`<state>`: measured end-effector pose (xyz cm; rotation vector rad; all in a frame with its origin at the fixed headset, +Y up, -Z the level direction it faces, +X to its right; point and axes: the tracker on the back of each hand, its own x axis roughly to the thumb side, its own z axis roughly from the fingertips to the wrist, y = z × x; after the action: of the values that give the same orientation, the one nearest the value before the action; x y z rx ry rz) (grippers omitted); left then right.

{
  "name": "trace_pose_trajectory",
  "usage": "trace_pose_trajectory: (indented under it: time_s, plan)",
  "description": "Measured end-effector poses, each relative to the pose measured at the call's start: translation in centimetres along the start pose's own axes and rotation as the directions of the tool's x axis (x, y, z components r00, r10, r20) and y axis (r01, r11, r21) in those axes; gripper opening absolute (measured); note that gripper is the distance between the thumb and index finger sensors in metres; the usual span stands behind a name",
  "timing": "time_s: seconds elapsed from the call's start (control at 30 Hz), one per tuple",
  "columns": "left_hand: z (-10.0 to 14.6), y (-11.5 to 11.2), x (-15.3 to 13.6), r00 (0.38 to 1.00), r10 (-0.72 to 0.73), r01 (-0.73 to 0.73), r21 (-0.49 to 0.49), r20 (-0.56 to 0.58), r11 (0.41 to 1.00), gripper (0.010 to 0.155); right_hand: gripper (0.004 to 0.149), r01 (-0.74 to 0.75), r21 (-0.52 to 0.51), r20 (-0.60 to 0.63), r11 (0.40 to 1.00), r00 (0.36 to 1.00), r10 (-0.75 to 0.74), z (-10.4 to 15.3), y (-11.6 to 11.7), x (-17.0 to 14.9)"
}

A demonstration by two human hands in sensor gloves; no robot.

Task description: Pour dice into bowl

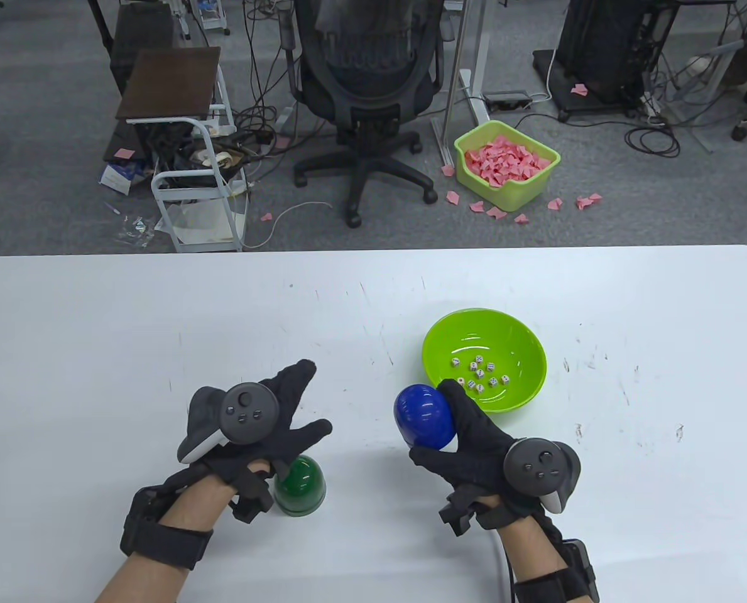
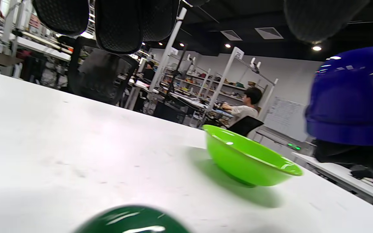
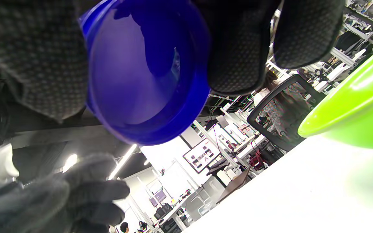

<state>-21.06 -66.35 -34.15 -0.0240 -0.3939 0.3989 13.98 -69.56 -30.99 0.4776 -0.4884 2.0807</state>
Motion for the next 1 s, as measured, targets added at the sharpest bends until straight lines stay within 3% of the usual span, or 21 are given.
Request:
trace_pose_trajectory:
  time_s: [0.17,0.33,0.73,1.0]
  plan:
    - [1.2,-1.4,-3.3,0.998,-0.026,0.029,0.045,-0.059,0.999,0.089,0.099,0.005,0.003,-0.01,1.0,1.0,-0.005,0.0,0.0,-0.1]
    - [1.9,-2.9,-5.0,0.997,0.035,-0.029,0.076,-0.076,0.997,0.088,0.099,0.019,0.001,-0.031,1.0,0.999,-0.019,0.1,0.0,-0.2]
    - [3.1,-3.6,-5.8,0.996,0.071,-0.069,0.054,-0.054,0.996,0.089,0.1,0.041,0.01,-0.087,0.999,0.995,-0.04,0.1,0.6,-0.3]
    - [3.0,-3.4,-6.0,0.993,0.113,-0.11,0.064,-0.046,0.992,0.089,0.099,0.032,0.112,-0.09,0.993,0.996,-0.022,0.3,2.3,0.3]
